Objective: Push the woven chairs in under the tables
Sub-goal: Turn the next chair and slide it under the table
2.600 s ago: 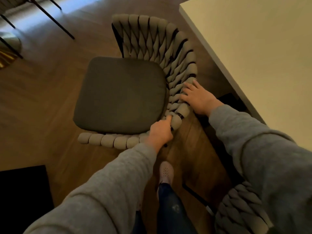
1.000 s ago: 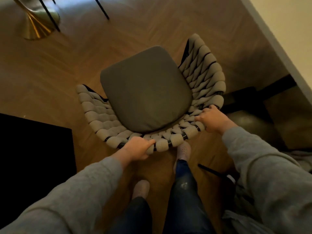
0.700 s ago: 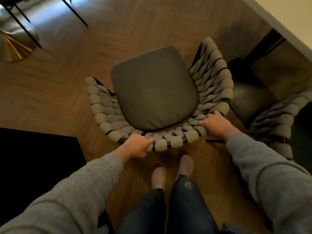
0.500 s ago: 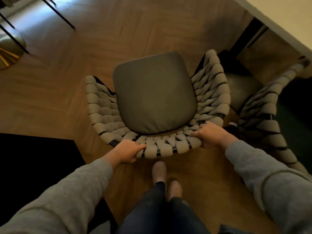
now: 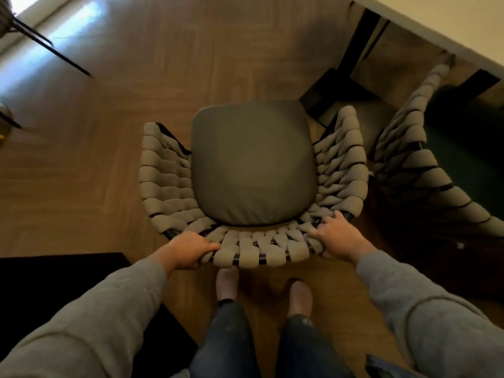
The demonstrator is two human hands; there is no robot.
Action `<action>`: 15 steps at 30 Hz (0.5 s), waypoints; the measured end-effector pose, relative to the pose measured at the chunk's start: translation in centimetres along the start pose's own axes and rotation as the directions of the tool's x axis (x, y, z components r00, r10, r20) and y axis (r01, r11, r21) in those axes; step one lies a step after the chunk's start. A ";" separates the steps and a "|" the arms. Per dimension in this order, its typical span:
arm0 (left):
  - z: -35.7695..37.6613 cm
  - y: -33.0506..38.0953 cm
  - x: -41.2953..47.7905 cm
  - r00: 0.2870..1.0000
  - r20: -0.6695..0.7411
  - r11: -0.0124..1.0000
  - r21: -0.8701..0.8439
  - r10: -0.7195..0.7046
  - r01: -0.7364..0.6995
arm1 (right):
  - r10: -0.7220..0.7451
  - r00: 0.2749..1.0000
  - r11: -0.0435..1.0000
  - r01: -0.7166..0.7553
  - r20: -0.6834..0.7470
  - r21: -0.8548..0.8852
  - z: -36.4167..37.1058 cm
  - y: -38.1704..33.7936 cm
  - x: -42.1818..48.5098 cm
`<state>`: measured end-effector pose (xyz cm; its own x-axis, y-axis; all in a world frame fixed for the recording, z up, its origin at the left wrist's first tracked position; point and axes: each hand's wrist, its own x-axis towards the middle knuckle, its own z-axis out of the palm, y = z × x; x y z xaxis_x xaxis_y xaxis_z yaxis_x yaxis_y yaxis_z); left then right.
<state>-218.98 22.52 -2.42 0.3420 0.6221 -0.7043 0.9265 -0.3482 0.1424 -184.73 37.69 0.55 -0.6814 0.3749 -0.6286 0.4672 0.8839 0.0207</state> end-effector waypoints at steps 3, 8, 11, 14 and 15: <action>-0.4 -3.0 -0.4 0.996 0.046 0.993 0.083 0.078 -0.082 | 0.018 0.997 0.999 -0.021 0.076 0.038 -0.5 -2.7 0.1; -4.3 -9.1 1.3 0.984 0.114 0.952 0.259 0.136 -0.162 | 0.103 0.992 0.984 -0.113 0.075 0.134 -2.1 -4.6 2.3; -7.3 -11.4 2.9 0.983 0.106 0.939 0.296 0.151 -0.176 | 0.156 0.987 0.973 -0.161 0.040 0.167 -3.1 -4.1 3.8; -10.7 -13.7 5.0 0.984 0.094 0.938 0.300 0.154 -0.175 | 0.190 0.981 0.957 -0.191 0.027 0.217 -4.1 -2.2 5.6; -11.7 -14.4 5.6 0.985 0.090 0.937 0.306 0.149 -0.169 | 0.197 0.980 0.951 -0.196 0.016 0.239 -4.3 -1.6 6.1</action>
<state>-228.55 39.23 -0.29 0.4605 0.4976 -0.7351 0.7621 -0.6462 0.0400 -192.05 39.81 0.06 -0.5664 0.5373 -0.6249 0.7123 0.7006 -0.0433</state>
